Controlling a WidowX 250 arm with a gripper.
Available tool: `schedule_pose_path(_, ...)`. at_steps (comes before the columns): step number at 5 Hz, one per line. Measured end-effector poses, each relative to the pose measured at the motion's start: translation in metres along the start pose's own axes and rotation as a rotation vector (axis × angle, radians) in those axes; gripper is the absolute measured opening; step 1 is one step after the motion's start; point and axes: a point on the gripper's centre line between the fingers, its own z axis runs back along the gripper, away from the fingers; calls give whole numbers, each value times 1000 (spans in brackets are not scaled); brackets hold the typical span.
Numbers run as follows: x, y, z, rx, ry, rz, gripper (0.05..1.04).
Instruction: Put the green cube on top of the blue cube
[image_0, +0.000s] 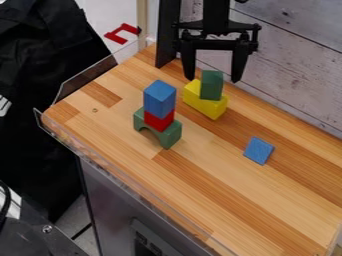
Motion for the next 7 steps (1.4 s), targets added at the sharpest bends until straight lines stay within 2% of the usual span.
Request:
schedule_pose_path(1,4,-4,3,-22,-19,9,997)
schedule_pose_path(2,5,-4,3,-4,-28,15,997)
schedule_pose_path(5,27,0,-23,30,22,-5,997)
schedule_pose_path(6,30,3,-24,20,23,4,950)
schedule_pose_path(7,31,3,-24,5,19,3,671)
